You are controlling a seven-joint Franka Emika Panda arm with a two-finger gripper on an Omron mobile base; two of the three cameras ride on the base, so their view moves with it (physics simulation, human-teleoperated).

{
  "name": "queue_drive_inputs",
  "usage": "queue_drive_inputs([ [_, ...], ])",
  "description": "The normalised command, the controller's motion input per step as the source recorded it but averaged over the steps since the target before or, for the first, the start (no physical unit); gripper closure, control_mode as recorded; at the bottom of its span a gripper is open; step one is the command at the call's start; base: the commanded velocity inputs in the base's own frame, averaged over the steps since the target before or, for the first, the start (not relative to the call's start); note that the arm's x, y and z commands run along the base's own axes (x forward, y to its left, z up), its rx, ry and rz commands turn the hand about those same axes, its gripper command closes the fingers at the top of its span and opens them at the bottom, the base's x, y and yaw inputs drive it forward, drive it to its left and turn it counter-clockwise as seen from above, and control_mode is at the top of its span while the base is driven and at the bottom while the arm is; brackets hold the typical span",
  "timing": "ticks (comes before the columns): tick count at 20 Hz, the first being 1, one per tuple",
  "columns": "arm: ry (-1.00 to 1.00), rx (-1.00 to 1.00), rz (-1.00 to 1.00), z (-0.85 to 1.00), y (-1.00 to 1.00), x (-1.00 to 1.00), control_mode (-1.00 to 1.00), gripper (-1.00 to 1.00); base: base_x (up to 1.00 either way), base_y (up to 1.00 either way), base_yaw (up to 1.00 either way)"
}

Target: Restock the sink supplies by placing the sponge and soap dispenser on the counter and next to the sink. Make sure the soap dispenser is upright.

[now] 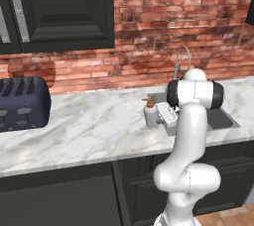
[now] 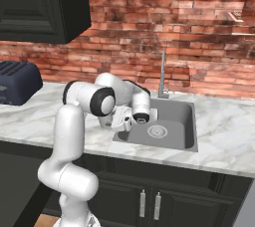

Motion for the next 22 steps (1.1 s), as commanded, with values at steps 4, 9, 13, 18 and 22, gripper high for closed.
queue_drive_inputs([
  [4, -0.09, 0.00, 0.00, -0.52, -0.67, -0.12, -1.00, -1.00, 0.00, 0.00, 0.00],
  [9, -0.09, 0.00, 0.00, -0.15, -0.61, -0.16, -1.00, -1.00, 0.00, 0.00, 0.00],
  [13, -0.05, -0.03, 0.00, 0.07, -0.39, -0.22, -1.00, -1.00, 0.00, 0.00, 0.00],
  [18, -0.09, -0.10, -0.03, 0.44, -0.10, -0.46, -1.00, -1.00, 0.00, 0.00, 0.00],
  [22, -0.16, -0.19, -0.02, 0.84, 0.03, -0.80, -1.00, -1.00, 0.00, 0.00, 0.00],
])
